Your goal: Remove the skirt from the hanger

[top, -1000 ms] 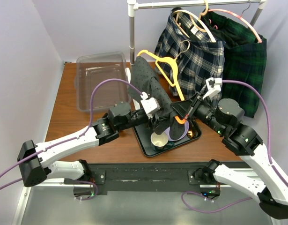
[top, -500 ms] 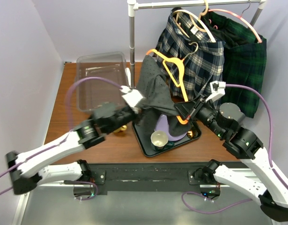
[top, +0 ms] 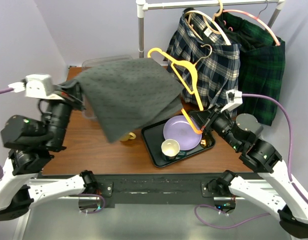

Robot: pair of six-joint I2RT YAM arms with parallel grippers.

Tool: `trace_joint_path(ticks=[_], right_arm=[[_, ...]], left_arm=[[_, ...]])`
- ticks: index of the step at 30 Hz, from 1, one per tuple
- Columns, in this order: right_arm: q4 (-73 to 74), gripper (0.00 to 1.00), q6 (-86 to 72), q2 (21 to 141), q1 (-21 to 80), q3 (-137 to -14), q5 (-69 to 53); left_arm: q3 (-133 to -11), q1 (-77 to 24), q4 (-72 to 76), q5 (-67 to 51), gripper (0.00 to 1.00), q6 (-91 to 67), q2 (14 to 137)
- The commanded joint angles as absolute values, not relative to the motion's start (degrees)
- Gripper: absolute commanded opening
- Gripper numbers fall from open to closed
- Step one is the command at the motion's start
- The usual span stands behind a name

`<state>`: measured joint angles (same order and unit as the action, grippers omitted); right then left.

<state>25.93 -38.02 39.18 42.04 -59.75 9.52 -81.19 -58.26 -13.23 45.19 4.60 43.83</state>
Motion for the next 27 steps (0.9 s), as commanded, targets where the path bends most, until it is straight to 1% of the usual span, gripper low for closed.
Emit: trace_joint_path(ticks=[1,2,6,11,12,13,16,19,21,24,27], right_arm=[[22.2,0.0,-36.0,38.5,41.7,-60.2,13.6],[22.2,0.0,-36.1,38.5,41.7,-60.3,13.6],[22.3,0.0,-36.1,38.3,41.7,-60.5,13.2],[23.6,0.0,-35.6,37.6,41.7,-61.0,13.8],[23.7,0.0,-35.4,37.5,41.7,-61.0,14.2],[24.0,0.0,-35.1,37.2,41.7,-60.9,14.6],[24.4,0.0,-34.3,36.9,41.7,-60.6,16.3],[24.8,0.0,-33.8,36.8,41.7,-60.5,17.0],[24.7,0.0,-33.8,37.0,41.7,-60.5,17.3],[24.2,0.0,-33.8,37.4,41.7,-60.3,17.1],[23.6,0.0,-34.2,37.9,41.7,-60.2,16.4]], left_arm=[[-81.1,-58.0,-0.8,61.4,0.0,19.3,44.0],[-79.6,-58.0,6.0,62.0,0.0,21.1,44.1],[-75.4,-58.1,17.6,60.7,0.0,33.8,47.4],[-76.5,-57.9,23.5,63.4,0.0,39.5,52.3],[-76.5,-57.8,25.8,64.1,0.0,43.3,53.2],[-76.5,-57.7,32.4,64.9,0.0,46.1,53.3],[-78.0,-57.7,42.7,67.1,0.0,57.3,53.4],[-84.6,-57.7,37.2,66.7,0.0,58.7,52.5],[-88.5,-57.7,36.2,66.7,0.0,60.2,51.3],[-89.9,-57.7,38.3,66.7,0.0,63.9,49.4],[-88.2,-58.1,33.7,63.7,0.0,60.1,48.1]])
